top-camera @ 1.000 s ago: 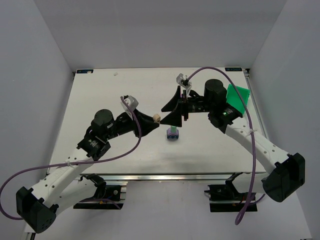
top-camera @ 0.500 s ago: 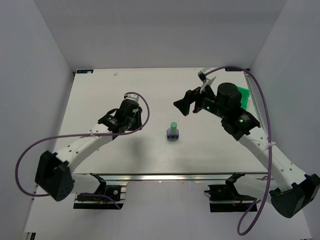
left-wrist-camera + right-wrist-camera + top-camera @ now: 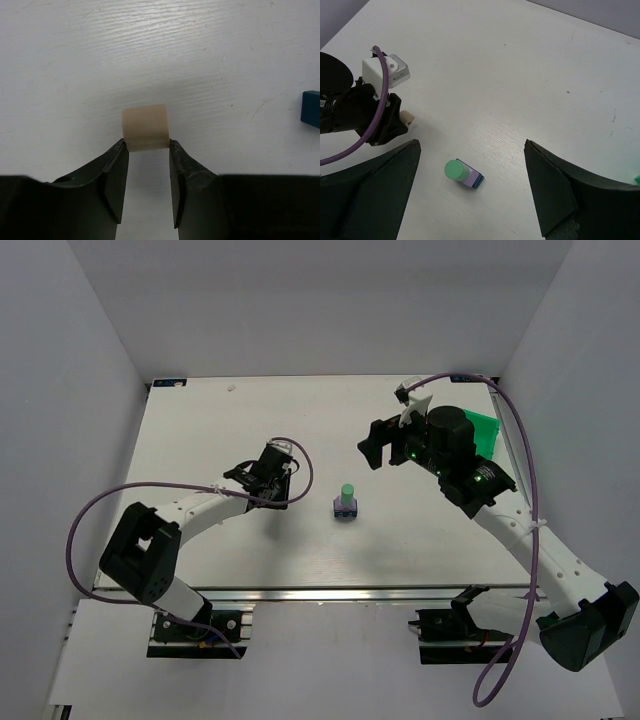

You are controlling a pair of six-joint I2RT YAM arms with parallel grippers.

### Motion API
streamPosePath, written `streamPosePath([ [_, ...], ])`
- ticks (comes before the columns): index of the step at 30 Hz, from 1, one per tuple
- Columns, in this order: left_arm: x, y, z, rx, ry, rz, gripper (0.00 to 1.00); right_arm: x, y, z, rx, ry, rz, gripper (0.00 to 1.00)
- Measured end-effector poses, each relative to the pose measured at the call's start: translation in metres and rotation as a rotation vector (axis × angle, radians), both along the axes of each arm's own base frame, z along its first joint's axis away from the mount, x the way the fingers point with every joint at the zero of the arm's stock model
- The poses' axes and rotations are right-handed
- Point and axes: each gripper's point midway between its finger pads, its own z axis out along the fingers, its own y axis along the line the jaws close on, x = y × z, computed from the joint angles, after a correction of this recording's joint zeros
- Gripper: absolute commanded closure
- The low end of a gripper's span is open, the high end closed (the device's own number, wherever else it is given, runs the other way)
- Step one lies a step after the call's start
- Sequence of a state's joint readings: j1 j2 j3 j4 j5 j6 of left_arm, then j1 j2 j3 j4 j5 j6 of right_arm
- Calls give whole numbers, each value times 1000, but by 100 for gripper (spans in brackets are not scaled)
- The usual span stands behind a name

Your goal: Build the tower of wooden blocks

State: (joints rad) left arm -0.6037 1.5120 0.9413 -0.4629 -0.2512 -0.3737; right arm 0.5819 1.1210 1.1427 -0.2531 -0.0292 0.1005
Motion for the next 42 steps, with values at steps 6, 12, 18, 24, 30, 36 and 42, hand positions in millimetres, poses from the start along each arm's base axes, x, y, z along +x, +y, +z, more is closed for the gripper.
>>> streamPosePath([
  [6,-3,-13,-18,-19,29,-107,100,4,-7,-3,-21,-2,-40,11],
  [12,-10,-24,-26,-42,39,-254,100,5,-9,-3,-29,-8,-48,11],
  [18,-23,-30,-25,-45,41,-428,100,6,-9,-3,-44,-19,-42,11],
  [24,-29,-34,-28,-37,54,-524,100,6,-9,-3,-51,-24,-39,11],
  [30,-29,-31,-48,4,119,-530,95,6,-10,-3,-60,-31,-39,11],
  [36,-24,-34,-48,18,117,-530,77,7,-11,-3,-63,-33,-42,11],
  [42,-24,-34,-48,19,116,-528,57,7,-11,-3,-64,-33,-42,11],
])
